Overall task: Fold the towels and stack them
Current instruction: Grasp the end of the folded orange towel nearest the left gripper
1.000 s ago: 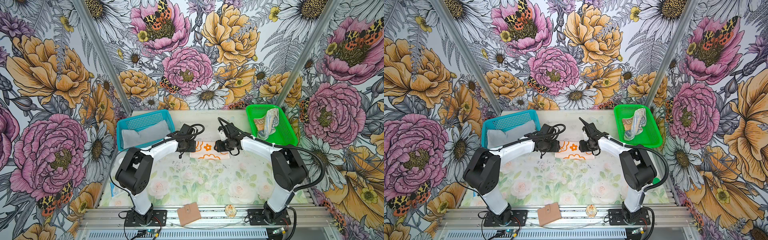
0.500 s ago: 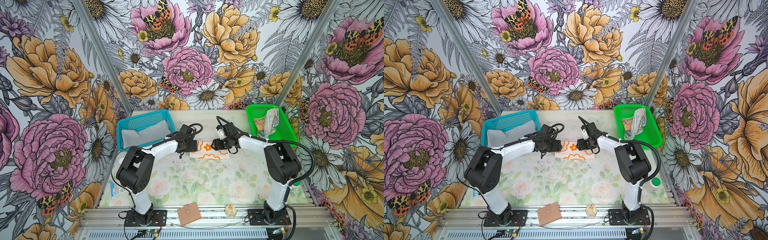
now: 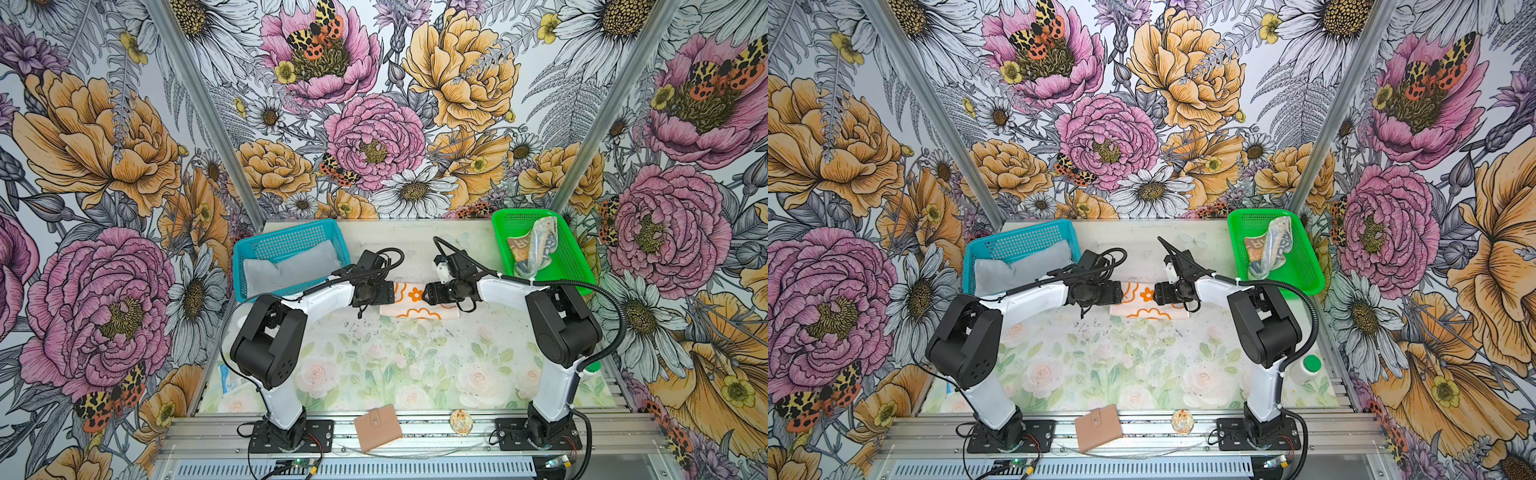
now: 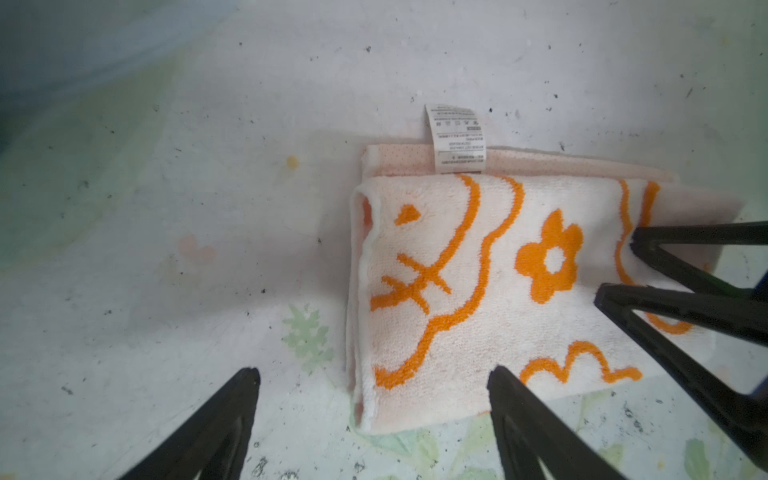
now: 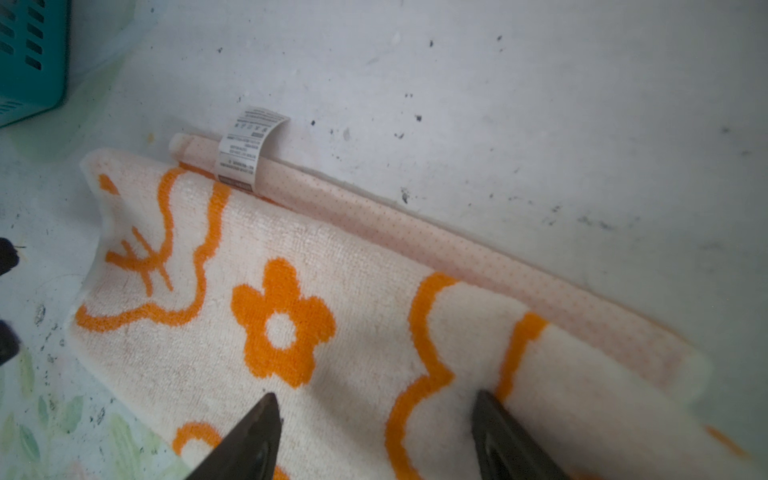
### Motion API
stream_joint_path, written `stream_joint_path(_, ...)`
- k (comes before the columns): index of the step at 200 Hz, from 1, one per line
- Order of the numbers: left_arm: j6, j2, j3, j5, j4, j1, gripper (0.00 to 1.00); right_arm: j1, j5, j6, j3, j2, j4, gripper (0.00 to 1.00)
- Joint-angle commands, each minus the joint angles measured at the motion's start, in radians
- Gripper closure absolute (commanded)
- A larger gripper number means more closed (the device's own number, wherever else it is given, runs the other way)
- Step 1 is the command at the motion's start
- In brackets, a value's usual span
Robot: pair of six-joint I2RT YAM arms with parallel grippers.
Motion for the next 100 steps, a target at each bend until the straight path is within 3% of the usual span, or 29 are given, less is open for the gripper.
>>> stream_joint_path(1,-0.027,0.043,0.014,0.019,0.049,0.017,0.12,-0.010,0.024,0.016,-0.011,0.010,0.022,0.25)
stream_joint_path(33,-0.049,0.123,0.047,0.031,0.077,0.016,0.14,-0.018,0.027,0.018,-0.016,0.009,0.023,0.25)
stream_joint_path(100,-0.098,0.232,0.111,0.008,0.079,-0.017,0.38,-0.021,0.009,0.023,-0.017,0.001,0.022,0.24)
